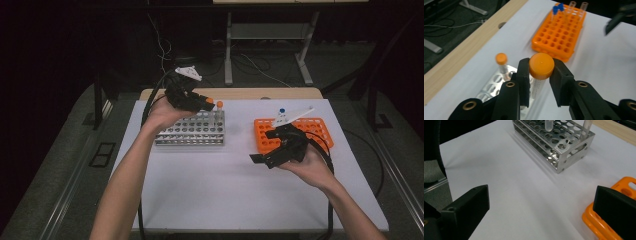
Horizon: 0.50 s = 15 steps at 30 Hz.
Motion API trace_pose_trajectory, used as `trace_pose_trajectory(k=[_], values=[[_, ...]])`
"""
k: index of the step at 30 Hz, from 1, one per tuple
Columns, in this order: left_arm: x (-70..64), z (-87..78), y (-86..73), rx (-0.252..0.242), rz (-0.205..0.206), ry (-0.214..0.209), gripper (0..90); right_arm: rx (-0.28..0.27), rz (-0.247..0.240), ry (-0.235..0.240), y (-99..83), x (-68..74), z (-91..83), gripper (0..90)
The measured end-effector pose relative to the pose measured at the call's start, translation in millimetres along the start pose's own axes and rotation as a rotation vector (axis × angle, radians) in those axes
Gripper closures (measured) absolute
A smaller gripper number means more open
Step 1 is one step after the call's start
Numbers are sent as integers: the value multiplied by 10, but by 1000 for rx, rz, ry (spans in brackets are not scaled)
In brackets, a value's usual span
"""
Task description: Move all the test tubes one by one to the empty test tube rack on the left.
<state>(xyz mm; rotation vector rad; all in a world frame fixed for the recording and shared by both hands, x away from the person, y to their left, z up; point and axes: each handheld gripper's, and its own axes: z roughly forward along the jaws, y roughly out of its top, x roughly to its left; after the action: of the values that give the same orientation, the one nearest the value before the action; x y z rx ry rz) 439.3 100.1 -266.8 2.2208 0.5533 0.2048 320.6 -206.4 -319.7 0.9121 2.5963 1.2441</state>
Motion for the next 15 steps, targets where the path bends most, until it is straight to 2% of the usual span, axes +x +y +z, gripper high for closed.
trace_pose_trajectory(k=[7, 15], values=[[205, 99, 11, -12, -28, 34, 692, -14, 41, -3, -148, -99, -114, 3], [377, 218, 27, -25, -52, 77, 692, -19, 66, -11, -294, -183, -214, 4]])
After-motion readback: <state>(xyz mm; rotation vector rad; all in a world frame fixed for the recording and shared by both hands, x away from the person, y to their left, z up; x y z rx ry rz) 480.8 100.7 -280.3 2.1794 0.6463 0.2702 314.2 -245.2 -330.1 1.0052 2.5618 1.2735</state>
